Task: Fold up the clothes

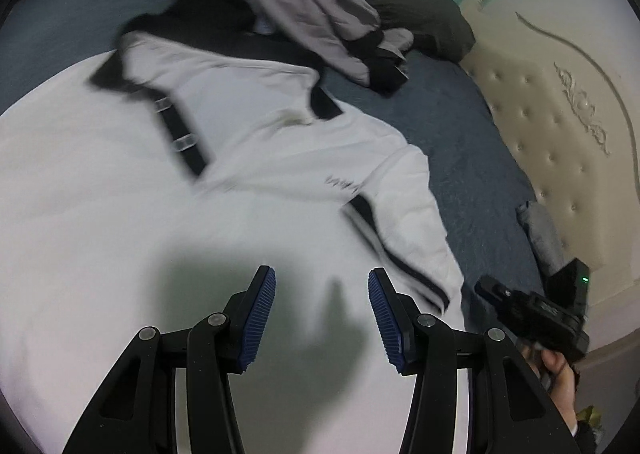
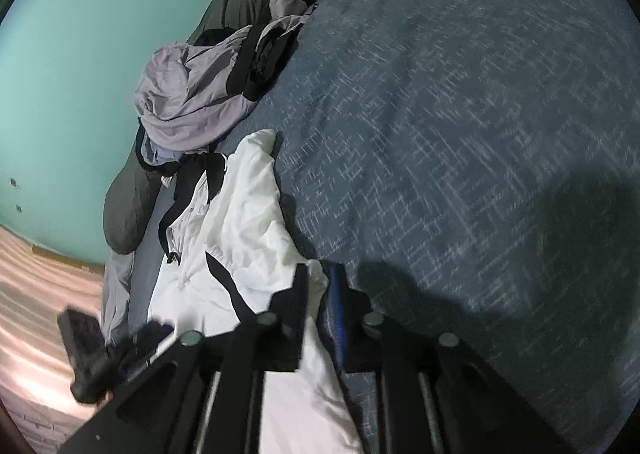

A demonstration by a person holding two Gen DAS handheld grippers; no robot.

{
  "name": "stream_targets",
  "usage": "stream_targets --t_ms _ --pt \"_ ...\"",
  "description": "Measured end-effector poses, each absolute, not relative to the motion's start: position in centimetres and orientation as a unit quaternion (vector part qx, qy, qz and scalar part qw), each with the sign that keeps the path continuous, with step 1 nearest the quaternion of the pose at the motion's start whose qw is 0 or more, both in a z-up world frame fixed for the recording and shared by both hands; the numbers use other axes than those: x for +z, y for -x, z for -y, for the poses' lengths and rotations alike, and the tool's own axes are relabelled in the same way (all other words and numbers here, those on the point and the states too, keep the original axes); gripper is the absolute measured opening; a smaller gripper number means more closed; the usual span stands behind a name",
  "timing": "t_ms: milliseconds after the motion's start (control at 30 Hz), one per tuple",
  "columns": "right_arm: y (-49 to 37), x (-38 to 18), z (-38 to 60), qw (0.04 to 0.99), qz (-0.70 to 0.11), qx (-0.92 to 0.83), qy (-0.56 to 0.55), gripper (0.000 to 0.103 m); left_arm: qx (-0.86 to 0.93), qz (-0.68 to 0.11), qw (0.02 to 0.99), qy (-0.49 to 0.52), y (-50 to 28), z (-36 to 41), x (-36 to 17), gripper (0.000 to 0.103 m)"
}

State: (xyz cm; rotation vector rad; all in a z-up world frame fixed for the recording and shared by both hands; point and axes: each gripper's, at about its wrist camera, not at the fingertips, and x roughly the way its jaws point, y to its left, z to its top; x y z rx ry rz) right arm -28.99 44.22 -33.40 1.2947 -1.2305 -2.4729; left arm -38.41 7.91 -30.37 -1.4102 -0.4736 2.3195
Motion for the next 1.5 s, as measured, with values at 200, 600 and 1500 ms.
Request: stream_targets --t_ms 200,600,1500 --pt "30.7 -32.6 -44.5 0.073 0.367 -0.817 -0.439 0.024 0.826 0.162 0.194 0.503 42.1 -10.8 -31.4 0.053" --pt "31.8 -35.5 -42.6 0.094 0.392 -0.792 -0.458 0.029 0.82 0.168 0.204 0.508 44.6 -11.7 -33.0 0.05" --pt "31.5 -35.3 -42.3 0.109 0.394 -0.798 -0.443 0.01 0.816 0.141 0.223 0.515 45.0 -13.4 -33.4 0.037"
